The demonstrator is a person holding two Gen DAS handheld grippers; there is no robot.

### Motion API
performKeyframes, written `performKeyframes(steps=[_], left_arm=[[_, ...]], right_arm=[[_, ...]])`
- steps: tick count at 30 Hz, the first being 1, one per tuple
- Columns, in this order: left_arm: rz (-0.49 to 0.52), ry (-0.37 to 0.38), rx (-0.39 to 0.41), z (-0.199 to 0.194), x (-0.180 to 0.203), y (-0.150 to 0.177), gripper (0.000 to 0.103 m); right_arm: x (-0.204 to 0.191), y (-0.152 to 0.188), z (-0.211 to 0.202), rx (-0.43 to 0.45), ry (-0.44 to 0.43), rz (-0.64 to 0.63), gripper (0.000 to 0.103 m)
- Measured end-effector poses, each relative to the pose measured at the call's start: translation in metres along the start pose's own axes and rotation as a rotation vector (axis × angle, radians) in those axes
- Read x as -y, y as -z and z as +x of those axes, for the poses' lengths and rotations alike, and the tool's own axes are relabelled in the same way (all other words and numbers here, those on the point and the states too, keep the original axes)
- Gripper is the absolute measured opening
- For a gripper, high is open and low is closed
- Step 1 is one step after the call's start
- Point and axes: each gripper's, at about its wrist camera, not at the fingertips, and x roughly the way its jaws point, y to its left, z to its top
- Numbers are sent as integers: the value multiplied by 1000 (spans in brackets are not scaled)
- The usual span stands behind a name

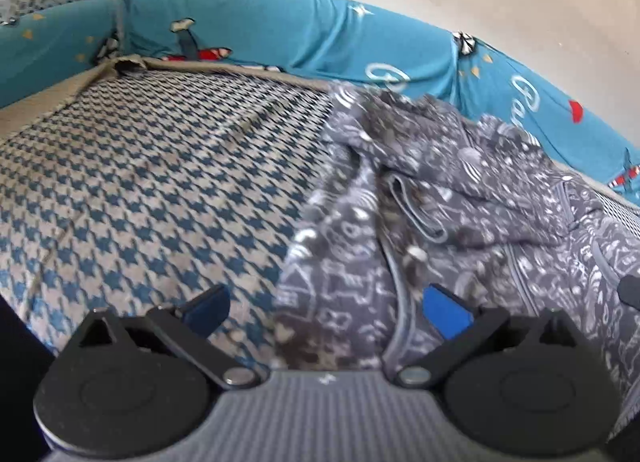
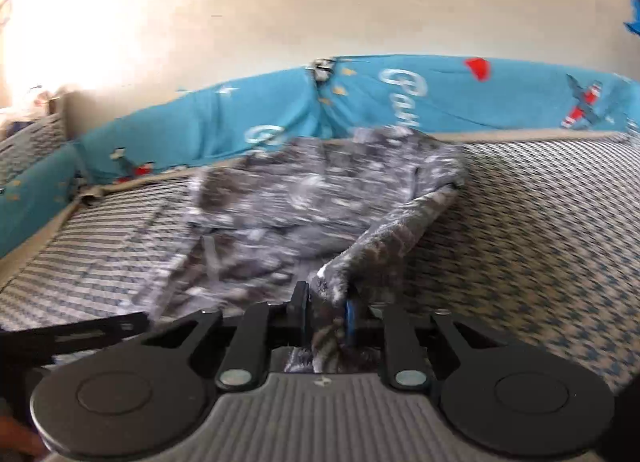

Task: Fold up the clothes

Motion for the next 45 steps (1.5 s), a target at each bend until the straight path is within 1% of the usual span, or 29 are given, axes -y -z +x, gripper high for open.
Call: performKeyframes(steps=[6,8,10,15,16,17,20,24,27,29,32,33,35,38,40,42,43,44,45], left_arm=[[-50,-69,75,-8,-10,-8,103],[-72,-88,93,-10,-14,-11,103],[-91,-95,94,-10,-17,-12,103],[-73,-93,72,-4,-13,-12,103],[-66,-90,69,-4,-11,-12,103],[-59,-86,68,-3,-9,-12,103],[-35,-67,70,-2,-2,-10,103],[-9,-55,66,1,5,-9,103],[-8,-53,60,5,9,-11,103],[-13,-48,56,6,10,-12,103],[0,-42,45,10,13,-13,103],[9,-40,40,12,15,-14,103],[25,-36,27,16,17,-14,103],[31,-27,7,23,21,-15,103],[38,-20,-1,26,23,-16,103],[48,-12,-6,29,26,-17,103],[57,-7,-8,30,28,-19,103],[68,-3,-8,32,31,-20,103],[82,1,-5,33,33,-21,103]], right_arm=[[-34,-6,20,-45,-106,-9,17],[-45,-2,25,-71,-156,-27,10],[-56,3,31,-98,-207,-50,10],[-68,30,58,-182,-187,-146,11],[-68,36,62,-187,-186,-166,11],[-68,38,61,-171,-190,-174,12],[-65,35,58,-175,-206,-164,15],[-50,23,50,-192,-232,-102,16],[-41,13,38,-182,-234,-89,22],[-33,3,33,-176,-244,-69,31],[-18,-11,28,-152,-252,-21,36],[-11,-17,30,-145,-250,0,36],[7,-29,35,-132,-243,45,41],[35,-45,52,-143,-198,99,41],[54,-55,63,-159,-198,153,41],[75,-63,71,-141,-170,210,42],[86,-67,74,-129,-148,236,45],[99,-72,80,-121,-117,266,51],[114,-75,90,-121,-70,307,53]])
